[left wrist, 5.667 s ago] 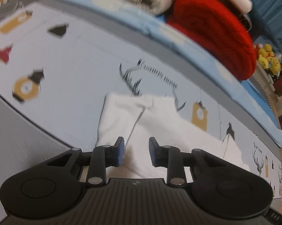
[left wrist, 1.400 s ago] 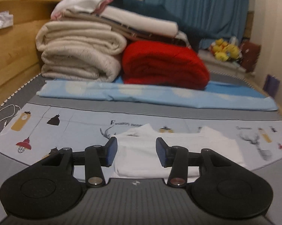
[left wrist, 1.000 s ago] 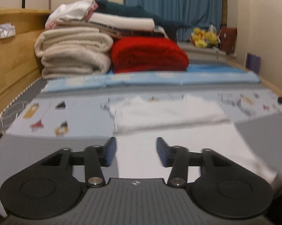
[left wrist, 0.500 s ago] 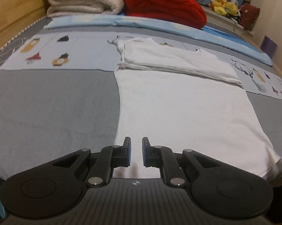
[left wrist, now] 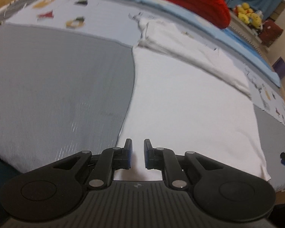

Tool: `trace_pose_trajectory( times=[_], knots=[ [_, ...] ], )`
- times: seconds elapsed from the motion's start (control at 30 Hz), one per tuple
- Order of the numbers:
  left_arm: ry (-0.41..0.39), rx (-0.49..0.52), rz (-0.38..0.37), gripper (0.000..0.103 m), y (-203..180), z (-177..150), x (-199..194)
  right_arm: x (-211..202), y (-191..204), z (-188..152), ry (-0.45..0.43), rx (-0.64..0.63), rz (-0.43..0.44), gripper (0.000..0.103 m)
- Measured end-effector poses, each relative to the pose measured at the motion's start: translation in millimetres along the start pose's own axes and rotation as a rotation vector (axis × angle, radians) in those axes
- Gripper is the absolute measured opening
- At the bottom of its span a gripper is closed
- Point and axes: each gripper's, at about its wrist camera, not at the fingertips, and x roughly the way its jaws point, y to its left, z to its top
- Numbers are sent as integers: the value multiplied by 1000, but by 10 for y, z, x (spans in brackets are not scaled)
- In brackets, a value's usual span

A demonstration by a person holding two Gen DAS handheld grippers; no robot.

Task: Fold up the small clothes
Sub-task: 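Lower both tools to the shirt side edge on the grey panel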

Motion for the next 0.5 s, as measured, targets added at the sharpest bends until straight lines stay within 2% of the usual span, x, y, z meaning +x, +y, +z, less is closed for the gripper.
trace_pose_trajectory(
  times=[0.13,0.3,0.43,0.5],
  knots=[
    [33,-38,30,19,75,-12,80,231,-78,-57,118,22,-78,35],
    [57,-13,102,34,92,-29,165,400,-134,-119,187,33,-138,35],
    [118,11,152,34,87,-78,283,512,-122,-203,250,-1,-174,35],
    [121,24,156,34,87,-88,283,531,-115,-220,261,-11,-178,35]
  ],
)
